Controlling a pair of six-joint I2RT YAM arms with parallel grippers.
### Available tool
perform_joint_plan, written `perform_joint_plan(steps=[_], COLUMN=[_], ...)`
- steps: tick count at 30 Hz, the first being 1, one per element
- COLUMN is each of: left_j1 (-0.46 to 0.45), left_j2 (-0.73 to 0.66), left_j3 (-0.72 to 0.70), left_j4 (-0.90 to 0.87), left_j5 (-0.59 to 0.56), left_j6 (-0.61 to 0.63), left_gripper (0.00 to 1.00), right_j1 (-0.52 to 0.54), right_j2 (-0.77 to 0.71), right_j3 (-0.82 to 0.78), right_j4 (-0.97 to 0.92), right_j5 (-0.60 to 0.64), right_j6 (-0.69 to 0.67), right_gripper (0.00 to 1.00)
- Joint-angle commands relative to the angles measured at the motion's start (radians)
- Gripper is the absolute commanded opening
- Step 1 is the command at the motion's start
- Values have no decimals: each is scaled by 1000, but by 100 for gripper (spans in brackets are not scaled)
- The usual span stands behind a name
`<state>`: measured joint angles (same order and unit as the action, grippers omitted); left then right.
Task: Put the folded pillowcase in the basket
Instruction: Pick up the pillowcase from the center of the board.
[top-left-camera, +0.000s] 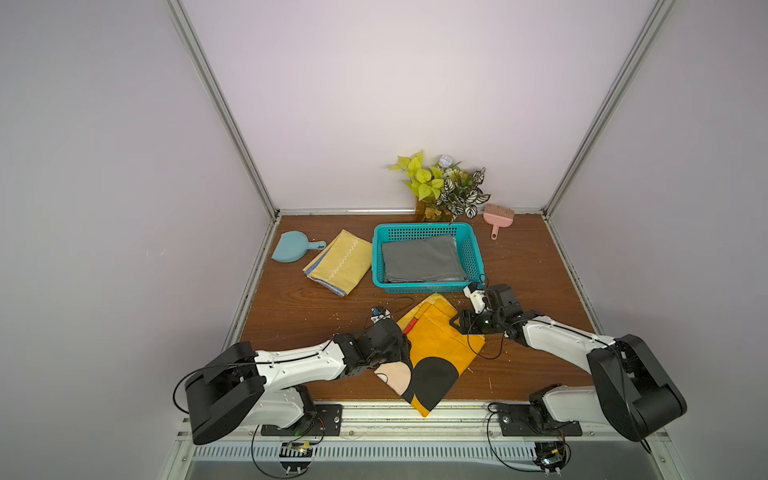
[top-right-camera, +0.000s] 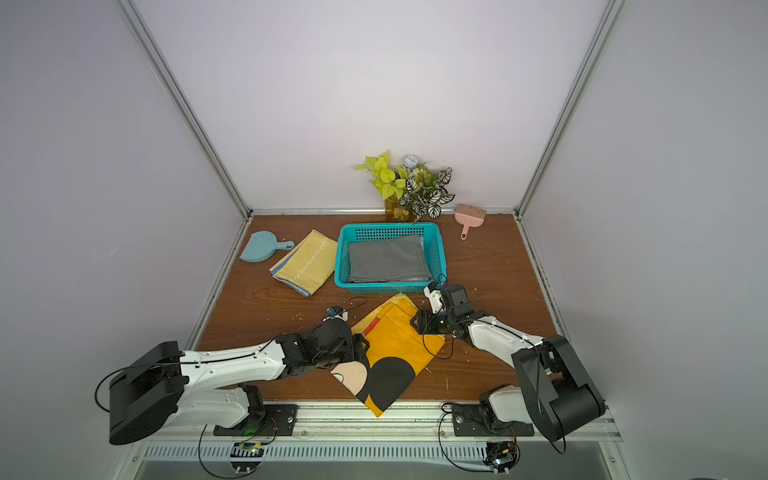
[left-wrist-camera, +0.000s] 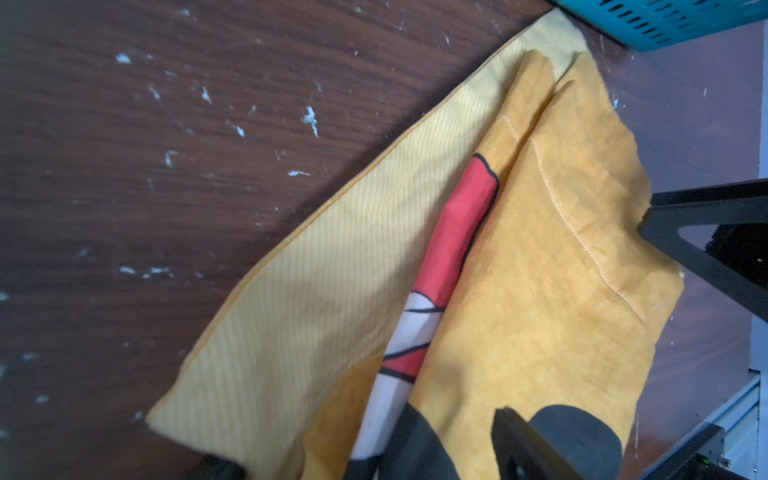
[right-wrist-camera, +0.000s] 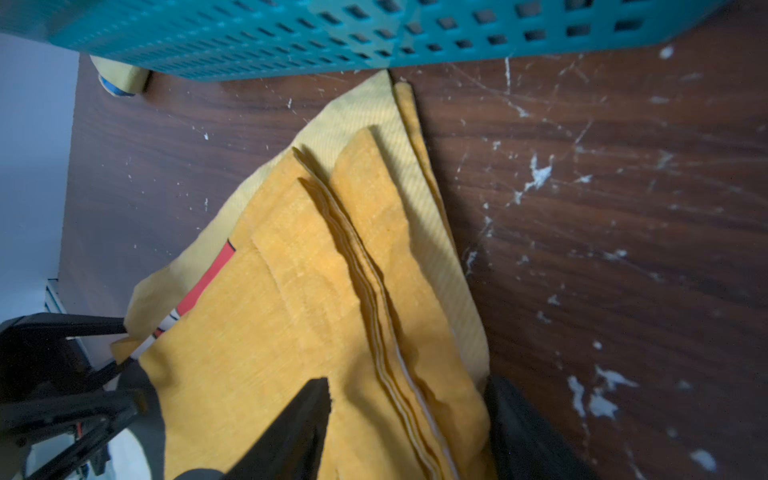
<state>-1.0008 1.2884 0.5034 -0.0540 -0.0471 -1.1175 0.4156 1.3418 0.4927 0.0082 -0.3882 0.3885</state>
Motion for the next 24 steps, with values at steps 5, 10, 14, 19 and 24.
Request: perform_joint_plan(steps=[5, 10, 14, 19, 24], left_j1=[7, 7, 6, 3, -8], left_j2=[36, 57, 68, 84, 112], left_j3=[17, 72, 174, 368, 541], left_j4=[-67, -88, -120, -208, -283], left_j5=[14, 0, -4, 28, 94], left_j6=[37, 64, 116, 208, 290], left_gripper=[20, 0, 0, 0, 0], right_j1=[17, 20, 22, 27, 28], right_j2=[-78, -110, -182, -311, -346], right_j3=[-87, -83, -11, 148, 333], right_j4=[-102, -123, -204, -356, -520], right_j5=[30, 39, 29, -2, -3], right_j6=[41, 50, 60, 79, 51], right_gripper=[31, 0, 0, 0, 0])
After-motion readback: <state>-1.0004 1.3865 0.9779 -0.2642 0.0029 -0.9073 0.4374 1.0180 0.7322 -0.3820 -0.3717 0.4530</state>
